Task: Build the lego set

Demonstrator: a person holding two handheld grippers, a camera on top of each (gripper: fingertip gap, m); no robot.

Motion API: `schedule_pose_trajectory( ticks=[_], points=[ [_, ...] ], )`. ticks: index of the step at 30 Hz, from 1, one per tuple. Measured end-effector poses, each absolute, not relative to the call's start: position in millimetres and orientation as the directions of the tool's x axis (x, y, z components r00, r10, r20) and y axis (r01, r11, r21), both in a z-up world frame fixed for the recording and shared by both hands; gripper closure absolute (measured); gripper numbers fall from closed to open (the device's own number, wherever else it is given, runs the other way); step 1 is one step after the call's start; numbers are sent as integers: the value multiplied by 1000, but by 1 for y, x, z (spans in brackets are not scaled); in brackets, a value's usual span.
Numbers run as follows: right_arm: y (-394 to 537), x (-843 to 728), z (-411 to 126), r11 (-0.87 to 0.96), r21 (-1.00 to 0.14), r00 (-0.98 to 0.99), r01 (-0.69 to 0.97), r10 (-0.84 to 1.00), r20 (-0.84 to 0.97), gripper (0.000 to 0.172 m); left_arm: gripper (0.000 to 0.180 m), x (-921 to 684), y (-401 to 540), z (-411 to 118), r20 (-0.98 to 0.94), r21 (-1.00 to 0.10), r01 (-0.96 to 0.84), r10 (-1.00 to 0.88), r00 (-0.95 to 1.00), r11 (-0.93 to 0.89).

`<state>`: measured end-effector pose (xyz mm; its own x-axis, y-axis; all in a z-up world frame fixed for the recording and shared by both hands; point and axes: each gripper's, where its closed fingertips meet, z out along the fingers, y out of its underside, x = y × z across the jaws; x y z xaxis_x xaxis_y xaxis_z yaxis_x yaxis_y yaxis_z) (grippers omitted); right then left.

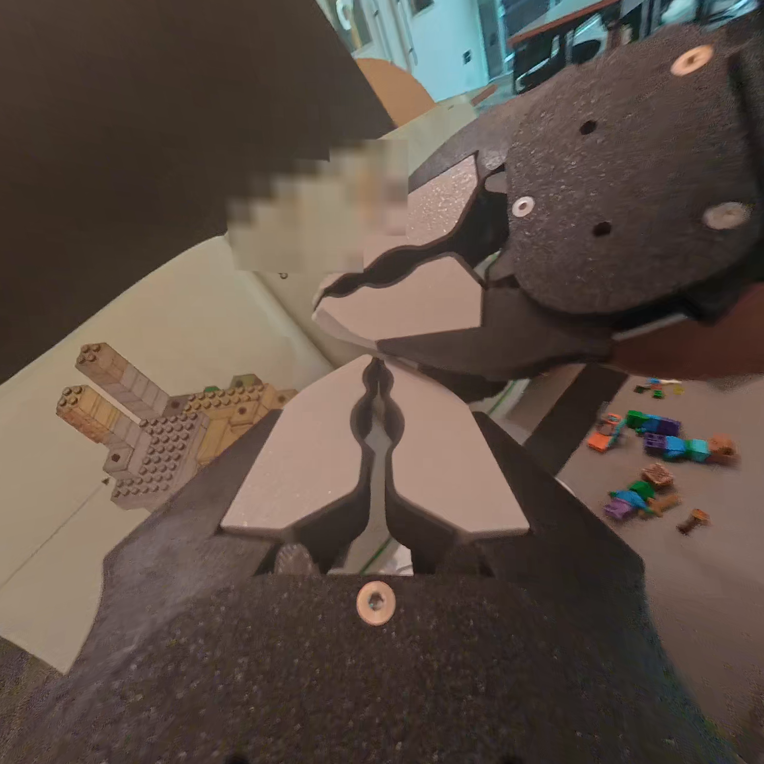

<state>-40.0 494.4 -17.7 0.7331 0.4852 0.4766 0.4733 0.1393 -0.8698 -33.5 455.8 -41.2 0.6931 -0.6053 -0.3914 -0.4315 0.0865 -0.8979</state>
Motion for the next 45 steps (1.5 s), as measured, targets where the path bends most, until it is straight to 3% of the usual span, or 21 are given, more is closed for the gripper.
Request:
schedule_pose_trajectory(
  ticks=[8, 14, 24, 35, 45],
  points=[
    [499, -36, -59, 79, -797, 647, 599, 538, 540, 172, 180, -45, 484, -85, -463, -807, -589, -589, 662, -27],
    [484, -33, -104, 142, -619, 447, 773, 569, 690, 172, 180, -65, 479, -115, -490, -761, -645, -594, 637, -64],
    [473, -9, -126, 98, -502, 308, 859, 683, 662, 172, 180, -93, 475, -129, -440, -744, -648, -610, 659, -164],
    [473, 93, -132, -48, -568, 467, 821, 630, 621, 172, 180, -177, 470, -142, -378, -768, -567, -505, 776, -297],
    [448, 95, -105, -22, -795, 645, 606, 599, 475, 172, 180, -194, 446, -131, -322, -853, -454, -425, 846, -257]
  ],
)
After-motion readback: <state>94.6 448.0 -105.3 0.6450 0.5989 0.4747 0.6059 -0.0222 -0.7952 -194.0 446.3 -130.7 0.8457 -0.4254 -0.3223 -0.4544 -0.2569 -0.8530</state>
